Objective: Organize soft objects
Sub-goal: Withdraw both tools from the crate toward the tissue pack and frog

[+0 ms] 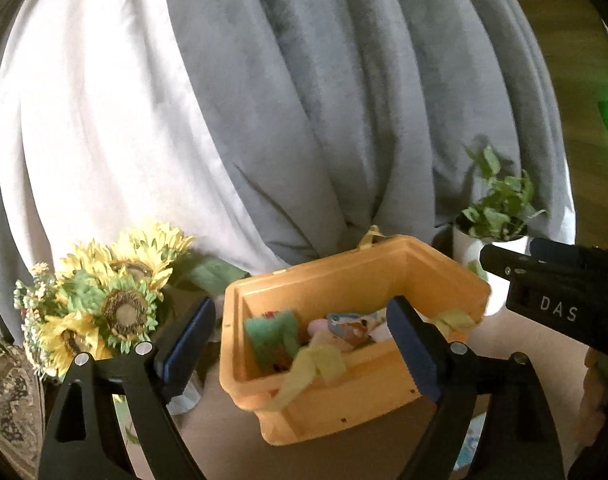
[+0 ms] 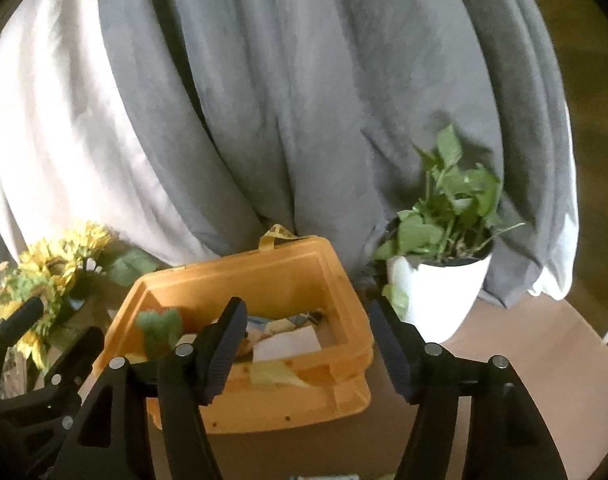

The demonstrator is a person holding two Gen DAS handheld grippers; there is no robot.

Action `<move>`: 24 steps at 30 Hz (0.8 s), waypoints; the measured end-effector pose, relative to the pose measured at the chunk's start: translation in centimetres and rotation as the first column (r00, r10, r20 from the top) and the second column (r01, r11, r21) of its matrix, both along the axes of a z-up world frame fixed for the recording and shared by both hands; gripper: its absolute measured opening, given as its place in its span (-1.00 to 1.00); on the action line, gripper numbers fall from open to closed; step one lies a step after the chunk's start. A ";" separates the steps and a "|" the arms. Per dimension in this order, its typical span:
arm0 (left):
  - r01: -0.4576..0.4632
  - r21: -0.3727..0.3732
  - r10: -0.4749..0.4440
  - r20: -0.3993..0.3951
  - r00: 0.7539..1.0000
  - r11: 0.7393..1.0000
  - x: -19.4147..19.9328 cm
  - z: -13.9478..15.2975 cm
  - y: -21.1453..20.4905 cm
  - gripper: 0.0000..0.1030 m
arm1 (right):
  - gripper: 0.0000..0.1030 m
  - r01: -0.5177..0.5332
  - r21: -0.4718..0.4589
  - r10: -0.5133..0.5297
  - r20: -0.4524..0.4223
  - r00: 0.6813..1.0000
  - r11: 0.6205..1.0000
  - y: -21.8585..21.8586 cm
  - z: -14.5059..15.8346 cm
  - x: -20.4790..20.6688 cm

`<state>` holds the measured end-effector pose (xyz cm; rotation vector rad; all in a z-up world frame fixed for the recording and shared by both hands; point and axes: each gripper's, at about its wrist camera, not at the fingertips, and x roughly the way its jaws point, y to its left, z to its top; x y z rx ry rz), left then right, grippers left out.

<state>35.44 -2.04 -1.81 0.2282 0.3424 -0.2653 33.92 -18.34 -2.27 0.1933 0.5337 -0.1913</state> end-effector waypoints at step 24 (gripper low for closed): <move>0.117 0.014 -0.113 -0.189 0.975 0.993 -7.2 -6.7 -3.6 0.70 | 0.28 0.055 -0.025 -0.058 -0.148 0.987 0.998 -3.0 -3.9 -10.1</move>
